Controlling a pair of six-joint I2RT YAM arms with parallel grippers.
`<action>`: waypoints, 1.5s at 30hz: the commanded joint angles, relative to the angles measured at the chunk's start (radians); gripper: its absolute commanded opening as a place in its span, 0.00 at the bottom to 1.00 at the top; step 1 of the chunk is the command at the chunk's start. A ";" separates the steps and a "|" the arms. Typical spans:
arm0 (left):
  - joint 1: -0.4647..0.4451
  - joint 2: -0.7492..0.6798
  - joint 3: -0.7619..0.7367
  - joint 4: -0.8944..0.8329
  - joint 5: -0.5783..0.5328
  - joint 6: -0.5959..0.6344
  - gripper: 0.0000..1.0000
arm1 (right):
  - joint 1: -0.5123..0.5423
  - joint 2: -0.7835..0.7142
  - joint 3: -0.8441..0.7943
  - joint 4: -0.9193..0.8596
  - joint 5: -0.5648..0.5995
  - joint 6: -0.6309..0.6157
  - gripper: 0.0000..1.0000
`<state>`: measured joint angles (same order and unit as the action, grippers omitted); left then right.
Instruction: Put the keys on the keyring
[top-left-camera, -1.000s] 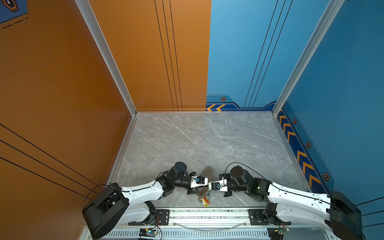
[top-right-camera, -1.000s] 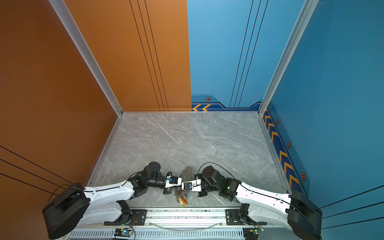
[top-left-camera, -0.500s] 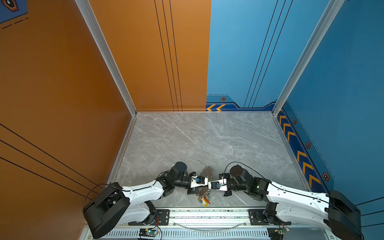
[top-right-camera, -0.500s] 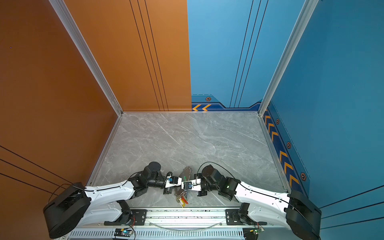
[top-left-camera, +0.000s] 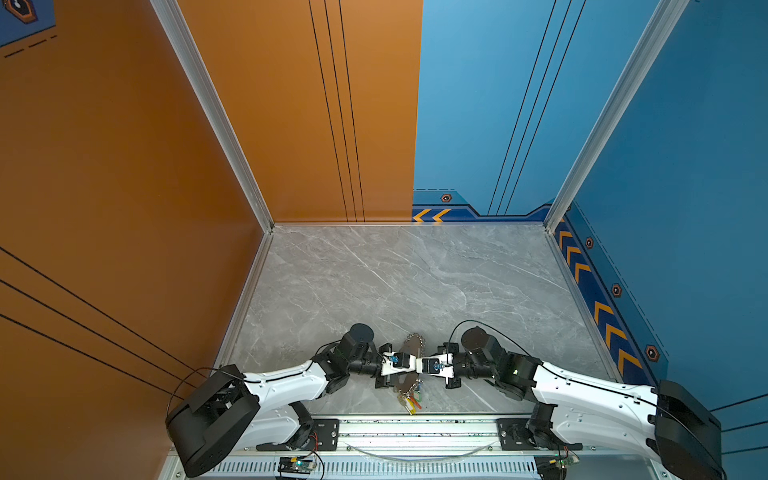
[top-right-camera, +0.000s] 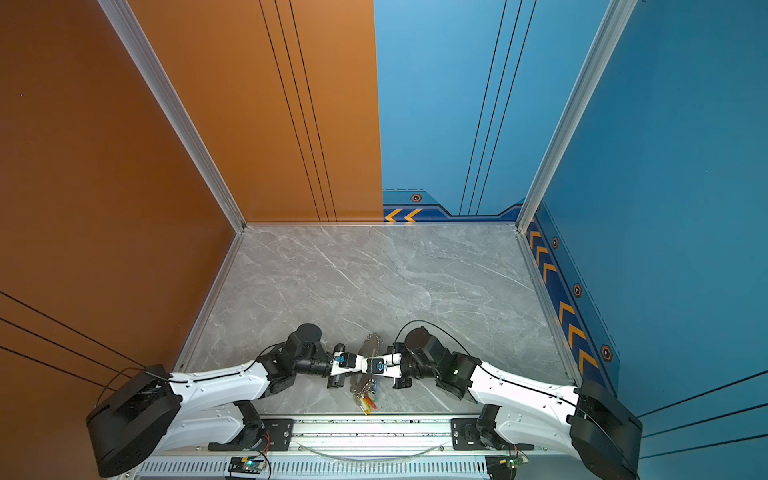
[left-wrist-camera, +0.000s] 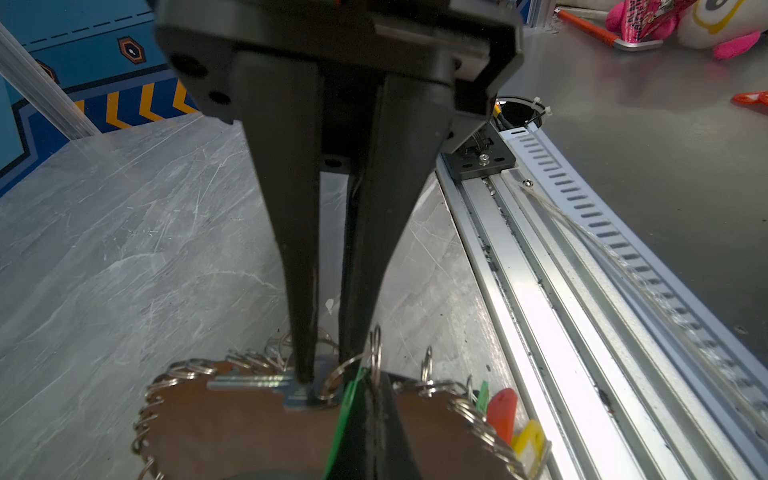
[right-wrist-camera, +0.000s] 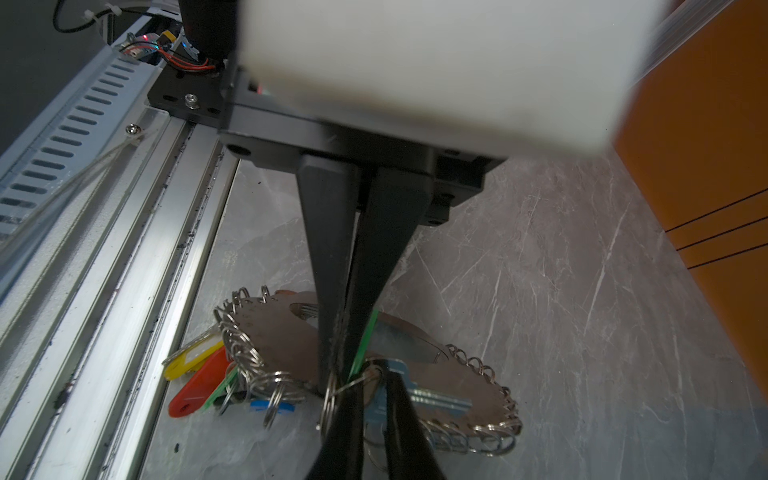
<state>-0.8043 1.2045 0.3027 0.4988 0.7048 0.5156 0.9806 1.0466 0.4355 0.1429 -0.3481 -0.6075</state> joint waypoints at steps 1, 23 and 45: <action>-0.004 -0.013 0.018 0.038 0.012 0.009 0.00 | -0.002 0.008 0.025 0.003 -0.039 0.016 0.15; 0.024 -0.005 -0.039 0.244 -0.103 -0.078 0.00 | -0.027 0.007 0.061 0.003 0.111 0.071 0.27; 0.030 0.003 -0.045 0.277 -0.125 -0.089 0.00 | -0.063 -0.023 0.092 -0.064 0.143 0.094 0.31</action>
<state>-0.7841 1.2057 0.2615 0.7307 0.5903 0.4431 0.9215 1.0470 0.5022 0.1116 -0.2298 -0.5400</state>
